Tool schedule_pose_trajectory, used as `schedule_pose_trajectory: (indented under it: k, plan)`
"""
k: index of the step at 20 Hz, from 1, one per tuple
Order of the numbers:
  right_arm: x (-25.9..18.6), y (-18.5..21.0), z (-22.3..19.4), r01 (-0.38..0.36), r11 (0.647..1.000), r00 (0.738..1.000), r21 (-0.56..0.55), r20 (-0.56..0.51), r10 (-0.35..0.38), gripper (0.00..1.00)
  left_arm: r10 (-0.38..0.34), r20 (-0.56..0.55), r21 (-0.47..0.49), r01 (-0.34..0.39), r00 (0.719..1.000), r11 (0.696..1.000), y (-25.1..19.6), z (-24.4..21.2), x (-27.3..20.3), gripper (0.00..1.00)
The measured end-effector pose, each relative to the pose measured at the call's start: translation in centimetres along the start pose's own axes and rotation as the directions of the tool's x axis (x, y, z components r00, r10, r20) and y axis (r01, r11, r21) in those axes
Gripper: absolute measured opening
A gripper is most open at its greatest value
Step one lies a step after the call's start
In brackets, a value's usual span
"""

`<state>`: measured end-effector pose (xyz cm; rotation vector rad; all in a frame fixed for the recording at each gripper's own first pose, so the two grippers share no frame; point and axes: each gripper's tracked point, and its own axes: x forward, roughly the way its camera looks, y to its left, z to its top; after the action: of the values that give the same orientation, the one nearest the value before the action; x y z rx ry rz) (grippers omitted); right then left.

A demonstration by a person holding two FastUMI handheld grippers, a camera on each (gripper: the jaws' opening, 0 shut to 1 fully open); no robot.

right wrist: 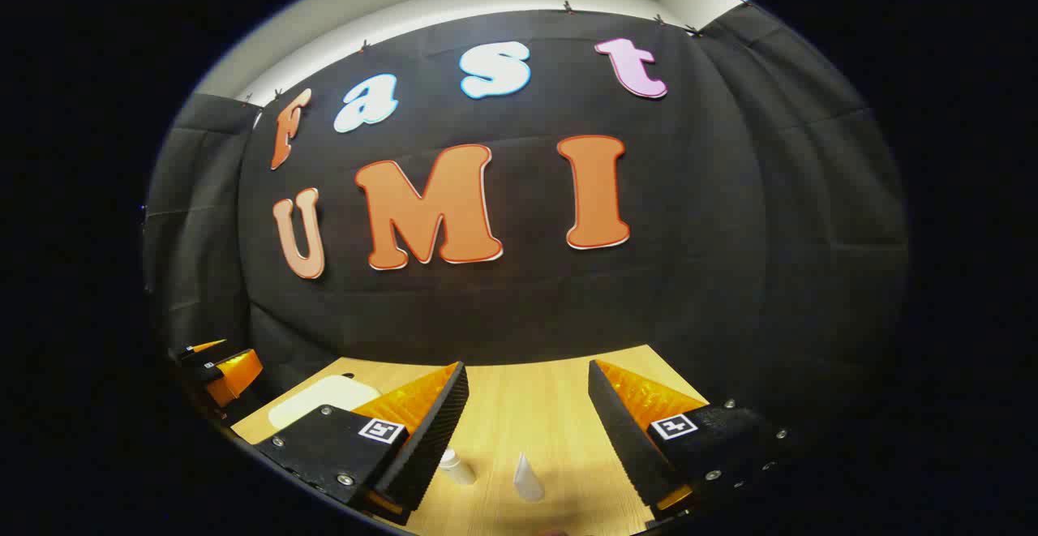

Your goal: First open the suitcase, pack the skin care products into it, and then close the suitcase.

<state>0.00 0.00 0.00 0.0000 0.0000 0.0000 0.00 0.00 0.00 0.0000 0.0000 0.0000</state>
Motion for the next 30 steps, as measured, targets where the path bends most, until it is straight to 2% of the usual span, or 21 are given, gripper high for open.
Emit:
schedule_pose_trajectory:
  k: [1, 3, 6, 7, 9, 11, 13, 18, 22, 24, 26, 27, 28, 30]
  plan:
    - [0.0, -0.7, -0.3, 0.033, 0.999, 0.999, 0.002, 0.002, -0.033, 0.95, -0.006, 0.013, 0.021, 0.006, 1.000, 1.000, -0.2, 0.3, 0.3, 0.98]
    - [-0.7, -2.1, -1.4, 0.098, 0.995, 0.995, 0.012, -0.023, -0.098, 0.94, -0.018, 0.011, 0.057, 0.017, 1.000, 0.998, -0.5, 0.4, 0.8, 0.98]
    - [-1.2, -2.2, -1.1, 0.147, 0.989, 0.989, -0.034, 0.003, -0.147, 0.95, -0.056, -0.013, 0.031, 0.056, 0.998, 0.998, -1.4, -0.5, 1.1, 0.98]
    - [-1.1, -2.1, -1.1, 0.154, 0.987, 0.988, -0.052, 0.013, -0.154, 0.94, -0.048, -0.001, 0.040, 0.048, 0.999, 0.998, -1.1, -0.4, 1.0, 0.98]
    - [-1.0, -1.4, -1.1, 0.147, 0.987, 0.989, -0.060, 0.017, -0.146, 0.95, -0.033, 0.004, 0.062, 0.033, 0.999, 0.998, -0.6, -0.8, 1.3, 0.98]
    - [-0.8, -0.9, -1.4, 0.133, 0.991, 0.991, -0.031, 0.012, -0.133, 0.95, -0.058, -0.040, 0.033, 0.060, 0.998, 0.998, -1.5, -2.4, 1.4, 0.97]
    - [-0.4, -0.8, -1.8, 0.140, 0.990, 0.990, -0.024, 0.001, -0.140, 0.95, -0.057, -0.038, 0.015, 0.057, 0.998, 0.998, -1.1, -2.4, 1.4, 0.98]
    - [-0.1, -0.9, -1.9, 0.144, 0.989, 0.990, -0.038, -0.004, -0.144, 0.95, -0.045, -0.058, 0.039, 0.047, 0.997, 0.998, -0.8, -3.3, 2.1, 0.98]
    - [0.0, -1.2, -2.5, 0.153, 0.988, 0.988, -0.027, -0.024, -0.154, 0.95, -0.038, -0.039, 0.077, 0.041, 0.998, 0.996, -0.9, -2.7, 2.1, 0.98]
    - [-0.2, -1.5, -2.9, 0.159, 0.987, 0.987, -0.018, -0.037, -0.159, 0.95, -0.033, -0.033, 0.127, 0.037, 0.999, 0.991, -1.0, -2.7, 2.2, 0.98]
    - [-0.3, -1.9, -3.1, 0.169, 0.985, 0.985, -0.017, -0.044, -0.169, 0.95, -0.022, -0.028, 0.221, 0.028, 0.999, 0.975, -1.2, -2.9, 2.5, 0.98]
    - [-0.4, -2.0, -3.2, 0.172, 0.985, 0.984, -0.017, -0.048, -0.173, 0.95, -0.020, -0.025, 0.288, 0.026, 0.999, 0.957, -1.4, -3.1, 2.6, 0.98]
    - [-0.5, -2.3, -3.3, 0.175, 0.984, 0.983, -0.015, -0.051, -0.175, 0.95, -0.014, -0.026, 0.367, 0.023, 1.000, 0.930, -1.5, -3.6, 2.7, 0.99]
    - [-0.7, -3.1, -3.8, 0.187, 0.982, 0.981, -0.014, -0.056, -0.187, 0.95, -0.024, -0.030, 0.527, 0.036, 0.999, 0.849, -2.5, -4.8, 2.8, 1.00]
